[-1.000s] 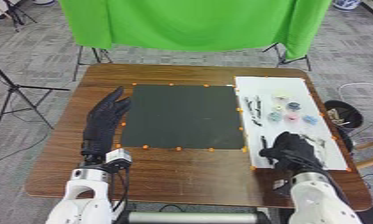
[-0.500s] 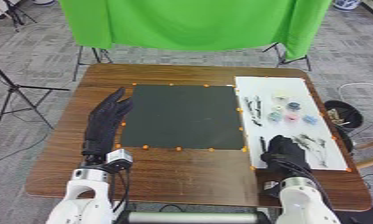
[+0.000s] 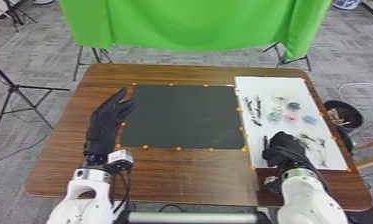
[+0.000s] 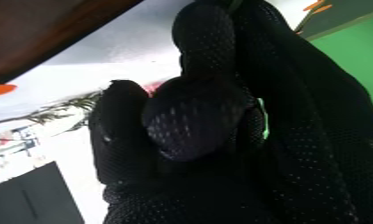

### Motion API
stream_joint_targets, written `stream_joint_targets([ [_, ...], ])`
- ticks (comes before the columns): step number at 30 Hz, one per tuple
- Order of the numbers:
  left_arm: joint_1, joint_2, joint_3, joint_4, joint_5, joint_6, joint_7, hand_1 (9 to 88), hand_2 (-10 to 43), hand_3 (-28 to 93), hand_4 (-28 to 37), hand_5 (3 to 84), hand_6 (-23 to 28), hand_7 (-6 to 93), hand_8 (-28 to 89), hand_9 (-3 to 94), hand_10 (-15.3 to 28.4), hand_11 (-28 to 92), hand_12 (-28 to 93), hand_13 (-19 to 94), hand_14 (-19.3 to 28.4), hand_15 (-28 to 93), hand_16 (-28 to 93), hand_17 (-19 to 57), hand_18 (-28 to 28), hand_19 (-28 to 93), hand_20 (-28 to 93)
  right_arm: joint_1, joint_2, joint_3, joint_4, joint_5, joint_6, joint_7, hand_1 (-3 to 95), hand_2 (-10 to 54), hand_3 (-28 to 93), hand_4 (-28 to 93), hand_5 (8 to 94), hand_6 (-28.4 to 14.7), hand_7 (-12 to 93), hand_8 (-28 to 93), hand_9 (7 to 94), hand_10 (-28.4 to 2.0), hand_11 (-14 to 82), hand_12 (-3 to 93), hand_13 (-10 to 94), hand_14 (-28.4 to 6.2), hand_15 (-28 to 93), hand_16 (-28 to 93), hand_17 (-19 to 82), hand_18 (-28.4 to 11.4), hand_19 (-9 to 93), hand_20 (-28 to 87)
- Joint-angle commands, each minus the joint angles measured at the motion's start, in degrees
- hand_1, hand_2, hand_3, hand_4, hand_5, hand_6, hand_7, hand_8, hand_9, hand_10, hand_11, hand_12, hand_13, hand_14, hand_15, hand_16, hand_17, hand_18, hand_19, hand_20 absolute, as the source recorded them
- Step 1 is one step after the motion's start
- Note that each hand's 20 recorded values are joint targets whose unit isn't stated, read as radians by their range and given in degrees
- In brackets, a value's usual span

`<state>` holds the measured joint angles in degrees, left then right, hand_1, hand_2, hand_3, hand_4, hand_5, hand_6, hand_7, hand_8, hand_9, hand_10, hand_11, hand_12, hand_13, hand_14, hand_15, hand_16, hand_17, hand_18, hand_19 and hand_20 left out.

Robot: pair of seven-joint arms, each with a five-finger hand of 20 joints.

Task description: Arrange flowers

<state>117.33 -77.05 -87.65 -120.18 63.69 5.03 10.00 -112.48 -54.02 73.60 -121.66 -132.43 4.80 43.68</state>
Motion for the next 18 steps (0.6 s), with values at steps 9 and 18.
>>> stream_joint_targets([
  [9, 0.21, -0.26, 0.44, 0.30, -0.07, -0.56, -0.58, 26.9, -5.8, 66, -21.8, 40.3, 1.7, 11.0, -8, 42.4, 13.3, 17, 10, 30, 16.9, 16, 0, 0.9, 10.6, 6, 13, -3.21, 1.93, 1.21, 2.97, -1.15, 5.16, -1.48, 55.0, -9.4, 64, 24, 68.9, -3.7, 43, 16, 89.4, -12.4, 39.3, 32.7, 94, -0.8, 62, 19, 75, -4.8, 90, 39],
  [18, 0.11, -0.25, 0.58, 0.34, -0.25, -0.58, -0.52, 26.9, -5.8, 66, -21.8, 40.2, 1.7, 11.0, -8, 42.4, 13.3, 17, 10, 30, 16.9, 16, 0, 0.9, 10.6, 6, 13, -1.60, 3.28, 4.23, -1.21, -0.39, 8.12, -2.74, 55.8, -9.5, 63, 25, 69.8, -4.6, 45, 14, 89.8, -12.7, 38.6, 33.7, 94, -0.7, 62, 19, 76, -4.9, 90, 39],
])
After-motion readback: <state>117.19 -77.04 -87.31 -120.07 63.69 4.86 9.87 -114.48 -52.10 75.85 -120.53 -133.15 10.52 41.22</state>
